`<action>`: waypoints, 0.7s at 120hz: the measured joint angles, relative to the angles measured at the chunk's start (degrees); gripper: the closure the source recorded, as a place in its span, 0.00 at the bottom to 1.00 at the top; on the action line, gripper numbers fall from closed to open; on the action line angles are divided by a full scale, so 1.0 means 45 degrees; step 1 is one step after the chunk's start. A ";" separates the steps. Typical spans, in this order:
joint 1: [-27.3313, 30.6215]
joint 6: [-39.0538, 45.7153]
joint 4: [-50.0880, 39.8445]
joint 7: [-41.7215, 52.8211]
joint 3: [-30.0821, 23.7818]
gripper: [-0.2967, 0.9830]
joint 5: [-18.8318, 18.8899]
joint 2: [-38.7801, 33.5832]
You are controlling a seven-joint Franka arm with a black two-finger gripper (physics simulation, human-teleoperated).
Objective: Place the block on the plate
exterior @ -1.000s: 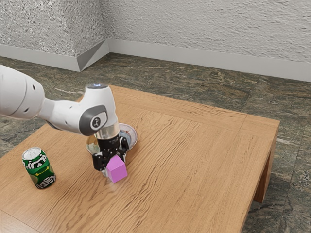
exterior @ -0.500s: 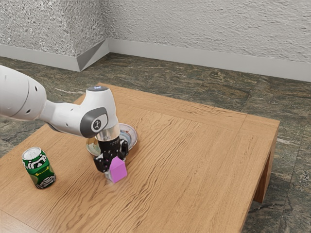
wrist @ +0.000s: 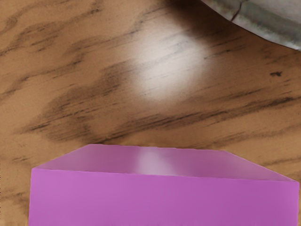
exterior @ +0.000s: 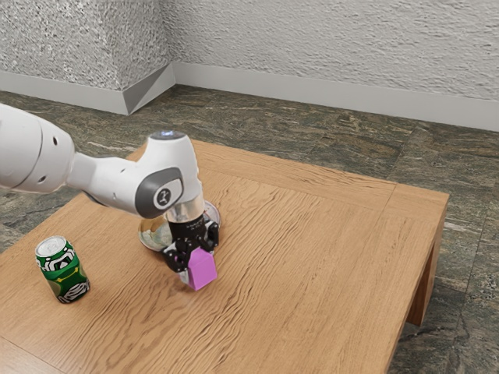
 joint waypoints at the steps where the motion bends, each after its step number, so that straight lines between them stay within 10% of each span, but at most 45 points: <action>1: -0.0027 -0.0009 -0.0002 0.0003 -0.0001 0.46 -0.0001 -0.0021; 84: -0.0368 -0.1501 0.1633 0.0138 0.0096 0.47 0.0061 -0.1346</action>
